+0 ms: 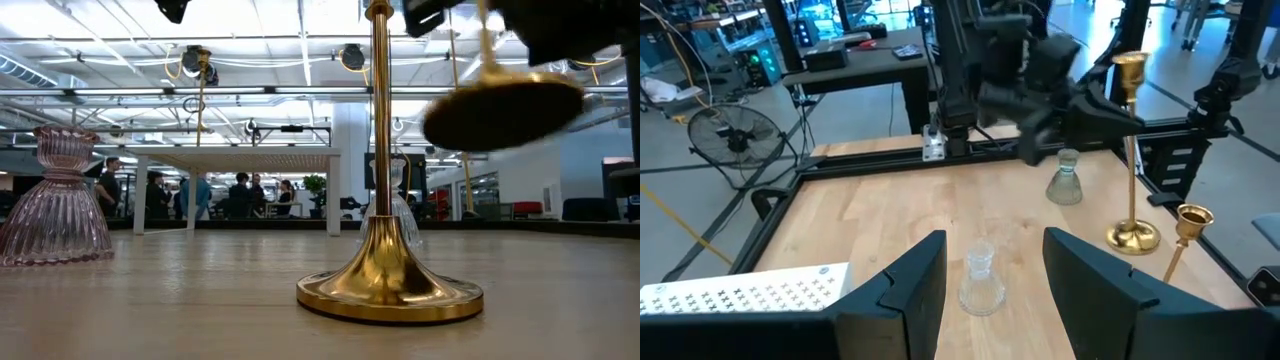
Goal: Pick & Place candle stick holders
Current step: Put the right yellow candle stand on the shelf
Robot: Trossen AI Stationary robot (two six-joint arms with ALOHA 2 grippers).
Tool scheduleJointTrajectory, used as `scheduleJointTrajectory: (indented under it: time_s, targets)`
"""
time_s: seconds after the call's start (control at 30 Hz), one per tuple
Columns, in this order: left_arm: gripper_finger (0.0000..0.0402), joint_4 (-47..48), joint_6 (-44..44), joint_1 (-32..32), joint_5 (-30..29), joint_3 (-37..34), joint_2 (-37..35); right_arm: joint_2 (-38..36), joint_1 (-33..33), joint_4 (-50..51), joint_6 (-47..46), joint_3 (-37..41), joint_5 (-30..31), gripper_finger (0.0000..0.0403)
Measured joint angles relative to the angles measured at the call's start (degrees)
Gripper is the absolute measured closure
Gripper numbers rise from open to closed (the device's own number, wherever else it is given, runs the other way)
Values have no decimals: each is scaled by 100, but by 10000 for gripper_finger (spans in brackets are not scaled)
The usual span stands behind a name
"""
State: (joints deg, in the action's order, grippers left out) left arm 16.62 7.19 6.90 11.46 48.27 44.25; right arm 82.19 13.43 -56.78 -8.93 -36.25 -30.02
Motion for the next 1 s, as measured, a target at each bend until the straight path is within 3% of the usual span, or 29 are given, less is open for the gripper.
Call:
scheduleJointTrajectory:
  time_s: [0.27, 0.6, 1.0]
  targets:
    - [227, -2, -57, 0, 2, 0, 0, -350, -678, 1614, 18, -1300, -17, 393]
    - [227, -4, -37, 4, 18, 0, 0, -475, -2094, 2924, 603, -2718, 0, 392]
    - [227, -151, 10, 4, 4, 0, 0, 924, -3521, 3348, 826, -4424, 23, 392]
